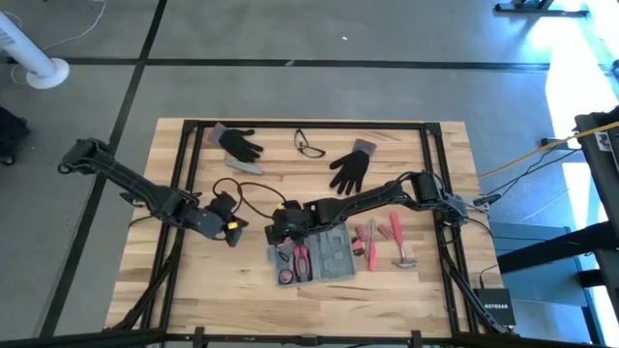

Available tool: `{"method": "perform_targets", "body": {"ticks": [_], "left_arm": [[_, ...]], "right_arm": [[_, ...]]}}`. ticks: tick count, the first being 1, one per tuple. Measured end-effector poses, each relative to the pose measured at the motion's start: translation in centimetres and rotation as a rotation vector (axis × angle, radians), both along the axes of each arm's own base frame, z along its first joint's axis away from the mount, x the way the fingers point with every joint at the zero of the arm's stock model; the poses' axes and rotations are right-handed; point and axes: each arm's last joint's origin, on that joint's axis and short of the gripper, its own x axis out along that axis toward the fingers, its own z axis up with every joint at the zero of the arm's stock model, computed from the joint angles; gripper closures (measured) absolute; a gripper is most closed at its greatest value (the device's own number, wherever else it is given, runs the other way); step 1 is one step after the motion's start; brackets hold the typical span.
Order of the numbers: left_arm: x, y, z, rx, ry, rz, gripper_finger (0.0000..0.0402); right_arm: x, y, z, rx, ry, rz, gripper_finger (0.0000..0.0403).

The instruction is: Prefit tool cases

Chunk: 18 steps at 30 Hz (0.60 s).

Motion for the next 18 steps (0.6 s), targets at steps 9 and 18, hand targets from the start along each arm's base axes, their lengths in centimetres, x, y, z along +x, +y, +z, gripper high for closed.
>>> {"method": "perform_targets", "body": {"ticks": [9, 18], "left_arm": [[0.01, -0.01, -0.04, 0.017, 0.005, -0.014, 0.0401], [0.0, 0.0, -0.05, 0.036, 0.011, -0.031, 0.0401]], "right_arm": [[-0.1, -0.54, -0.11, -0.035, 0.015, -0.076, 0.0131], [-0.12, -0.34, -0.12, 0.021, 0.024, -0.034, 0.0066]]}}
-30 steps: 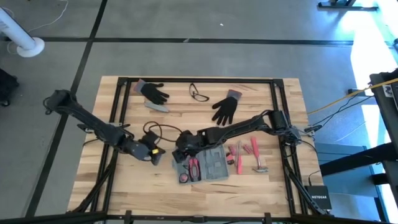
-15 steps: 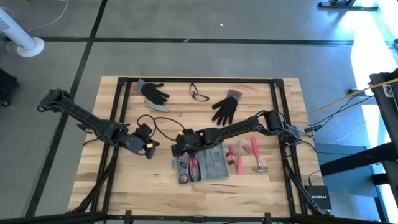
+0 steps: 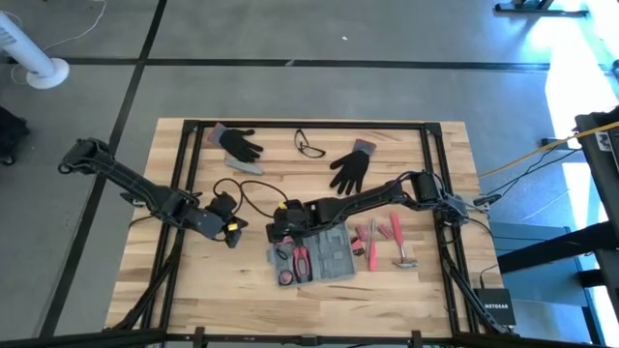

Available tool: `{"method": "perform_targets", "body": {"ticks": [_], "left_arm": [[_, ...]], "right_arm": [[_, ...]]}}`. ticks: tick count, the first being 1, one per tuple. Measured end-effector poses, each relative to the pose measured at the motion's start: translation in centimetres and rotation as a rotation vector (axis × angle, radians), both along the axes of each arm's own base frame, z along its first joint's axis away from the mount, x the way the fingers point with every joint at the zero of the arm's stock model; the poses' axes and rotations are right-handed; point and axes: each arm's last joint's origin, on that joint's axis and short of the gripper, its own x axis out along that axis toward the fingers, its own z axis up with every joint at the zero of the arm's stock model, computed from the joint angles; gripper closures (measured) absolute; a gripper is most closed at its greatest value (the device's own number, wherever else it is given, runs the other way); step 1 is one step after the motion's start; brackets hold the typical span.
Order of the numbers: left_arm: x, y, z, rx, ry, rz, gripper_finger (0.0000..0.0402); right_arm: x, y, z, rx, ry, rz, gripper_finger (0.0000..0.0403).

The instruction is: Prefit tool cases

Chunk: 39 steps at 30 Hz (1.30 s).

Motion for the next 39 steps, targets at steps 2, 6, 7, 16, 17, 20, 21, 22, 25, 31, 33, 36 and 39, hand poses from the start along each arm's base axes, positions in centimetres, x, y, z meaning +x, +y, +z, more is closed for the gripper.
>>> {"method": "perform_targets", "body": {"ticks": [2, 6, 7, 16, 17, 20, 21, 22, 25, 31, 33, 36, 39], "left_arm": [[0.0, 0.0, 0.0, 0.004, 0.006, 0.0, 0.0402], [0.0, 0.0, 0.0, 0.011, 0.008, -0.005, 0.0402], [0.0, 0.0, 0.0, 0.012, 0.007, -0.007, 0.0401], [-0.2, 0.1, -0.1, 0.049, 0.028, -0.035, 0.0401], [-0.2, 0.1, -0.2, 0.052, 0.035, -0.035, 0.0402], [-0.2, 0.1, -0.3, 0.052, 0.038, -0.032, 0.0401], [-0.2, 0.1, -0.3, 0.048, 0.038, -0.029, 0.0402], [-0.3, 0.1, -0.3, 0.045, 0.038, -0.025, 0.0401], [-0.2, 0.1, -0.3, 0.044, 0.035, -0.023, 0.0401], [-0.3, 0.1, -0.3, 0.039, 0.035, -0.016, 0.0401], [-0.3, 0.1, -0.3, 0.036, 0.037, -0.01, 0.0401], [-0.3, 0.1, -0.3, 0.025, 0.035, 0.0, 0.0402], [-0.2, 0.1, -0.3, 0.021, 0.034, 0.009, 0.0401]], "right_arm": [[0.0, 0.1, 0.0, 0.015, 0.002, 0.009, 0.0058], [-0.2, -0.1, 0.7, 0.013, -0.005, 0.002, 0.0054], [-0.2, -0.3, 1.0, 0.005, -0.008, -0.006, 0.0057], [-1.3, -0.9, 2.8, -0.093, 0.028, 0.079, 0.0157], [-1.2, -0.8, 2.9, -0.083, 0.018, 0.09, 0.0179], [-1.1, -0.1, 3.0, -0.077, -0.015, 0.118, 0.0272], [-1.0, 0.0, 3.1, -0.085, -0.026, 0.13, 0.0315], [-0.9, 0.3, 3.2, -0.091, -0.045, 0.152, 0.0356], [-0.5, 0.8, 3.6, -0.08, -0.109, 0.202, 0.0389], [0.2, 0.8, 1.9, -0.079, -0.115, 0.203, 0.0402], [0.3, 0.7, 1.2, -0.076, -0.098, 0.205, 0.0402], [0.5, 0.6, -0.1, -0.05, -0.073, 0.222, 0.0403], [0.6, 0.7, -1.5, -0.041, -0.04, 0.232, 0.0403]]}}
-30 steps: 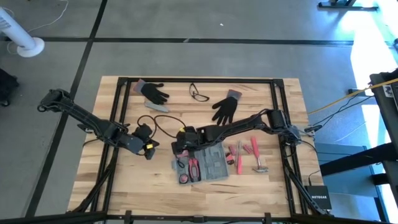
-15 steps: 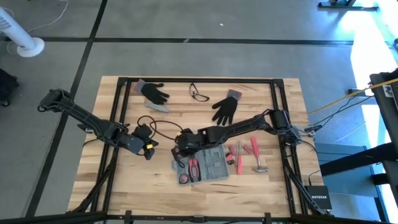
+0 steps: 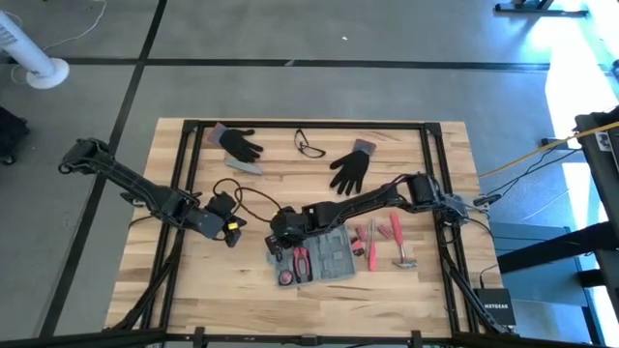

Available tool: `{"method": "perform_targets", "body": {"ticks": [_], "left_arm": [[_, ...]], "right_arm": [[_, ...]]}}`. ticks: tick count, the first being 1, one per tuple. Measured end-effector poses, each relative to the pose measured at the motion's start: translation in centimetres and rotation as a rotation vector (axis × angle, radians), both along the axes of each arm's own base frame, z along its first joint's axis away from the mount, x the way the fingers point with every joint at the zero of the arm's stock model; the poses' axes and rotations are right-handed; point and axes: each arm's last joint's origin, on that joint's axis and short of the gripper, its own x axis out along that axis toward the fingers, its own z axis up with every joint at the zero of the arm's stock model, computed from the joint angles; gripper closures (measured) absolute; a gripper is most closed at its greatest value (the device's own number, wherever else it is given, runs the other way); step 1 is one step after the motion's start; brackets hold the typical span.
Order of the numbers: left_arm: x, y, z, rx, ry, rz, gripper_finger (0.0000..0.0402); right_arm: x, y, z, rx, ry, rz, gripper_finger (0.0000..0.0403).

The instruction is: Prefit tool cases

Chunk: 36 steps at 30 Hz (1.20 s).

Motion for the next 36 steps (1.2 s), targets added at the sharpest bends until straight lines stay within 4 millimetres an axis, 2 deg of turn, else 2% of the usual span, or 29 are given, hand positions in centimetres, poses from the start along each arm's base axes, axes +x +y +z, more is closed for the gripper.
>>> {"method": "perform_targets", "body": {"ticks": [6, 8, 12, 16, 19, 21, 24, 27, 30, 36], "left_arm": [[0.1, 0.0, -0.2, -0.019, 0.0, 0.029, 0.0401], [0.1, 0.0, -0.1, -0.023, -0.004, 0.033, 0.0401], [0.1, -0.1, -0.1, -0.014, -0.004, 0.023, 0.0401], [0.1, 0.0, -0.1, -0.002, 0.0, 0.013, 0.0401], [0.1, 0.0, -0.1, 0.016, 0.003, 0.0, 0.0401], [0.1, 0.0, -0.1, 0.029, 0.004, -0.006, 0.0401], [0.1, 0.0, -0.1, 0.034, 0.006, -0.008, 0.0401], [0.1, 0.0, -0.2, 0.032, 0.006, -0.004, 0.0401], [0.1, 0.0, -0.2, 0.035, 0.005, -0.003, 0.0401], [0.2, 0.0, -0.2, 0.043, 0.001, 0.008, 0.0401]], "right_arm": [[0.2, -1.0, -0.1, -0.019, -0.012, -0.006, 0.0403], [0.2, -1.4, 1.1, -0.037, -0.048, 0.017, 0.0403], [-0.3, -2.6, 4.9, -0.072, -0.126, 0.08, 0.0403], [-2.2, -3.2, 6.6, -0.133, -0.024, 0.121, 0.0403], [-3.6, -2.6, 6.3, -0.129, 0.107, 0.184, 0.0403], [-3.9, -1.8, 5.3, -0.117, 0.161, 0.22, 0.0403], [-3.8, -1.2, 4.3, -0.132, 0.164, 0.213, 0.0403], [-3.5, -1.5, 4.4, -0.138, 0.144, 0.176, 0.0403], [-3.4, -1.8, 3.8, -0.184, 0.164, 0.147, 0.0403], [-3.0, -1.4, 2.3, -0.166, 0.177, 0.162, 0.0403]]}}
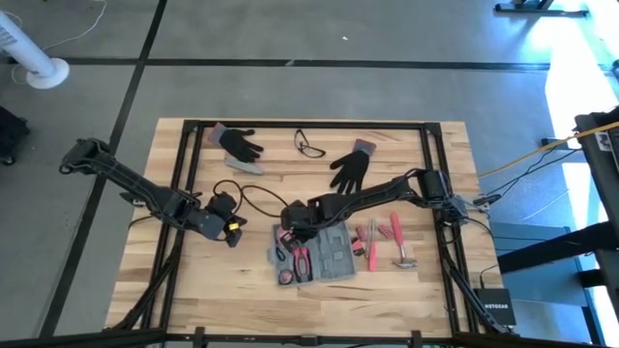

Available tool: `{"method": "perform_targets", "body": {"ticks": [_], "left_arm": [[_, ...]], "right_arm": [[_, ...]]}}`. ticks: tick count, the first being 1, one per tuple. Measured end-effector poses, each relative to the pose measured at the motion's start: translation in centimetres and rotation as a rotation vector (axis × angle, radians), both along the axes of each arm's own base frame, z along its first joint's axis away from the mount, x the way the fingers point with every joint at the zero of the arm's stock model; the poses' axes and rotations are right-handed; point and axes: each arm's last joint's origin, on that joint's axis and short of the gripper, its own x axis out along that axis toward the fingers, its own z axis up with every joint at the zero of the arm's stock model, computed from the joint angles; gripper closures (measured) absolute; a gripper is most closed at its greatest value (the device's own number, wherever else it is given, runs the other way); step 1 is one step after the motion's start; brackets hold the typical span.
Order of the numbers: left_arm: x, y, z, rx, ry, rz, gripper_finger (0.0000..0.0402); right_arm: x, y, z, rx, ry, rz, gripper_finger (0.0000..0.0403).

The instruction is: Prefit tool cases

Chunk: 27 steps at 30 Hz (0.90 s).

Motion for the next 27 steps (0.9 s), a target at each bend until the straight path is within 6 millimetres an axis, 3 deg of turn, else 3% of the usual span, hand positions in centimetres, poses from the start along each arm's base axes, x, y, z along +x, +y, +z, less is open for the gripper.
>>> {"method": "perform_targets", "body": {"ticks": [11, 19, 27], "left_arm": [[1.3, -0.7, -5.6, -0.133, -0.022, 0.063, 0.0402], [2.8, -2.6, -6.2, -0.223, -0.127, 0.008, 0.0401], [3.3, -2.7, -8.0, -0.272, -0.066, 0.035, 0.0401]], "right_arm": [[0.7, -0.5, -0.4, 0.045, -0.039, -0.018, 0.0403], [0.6, -0.4, -0.4, 0.062, -0.032, -0.007, 0.0403], [0.7, -0.4, -0.4, 0.079, -0.039, -0.008, 0.0403]]}}
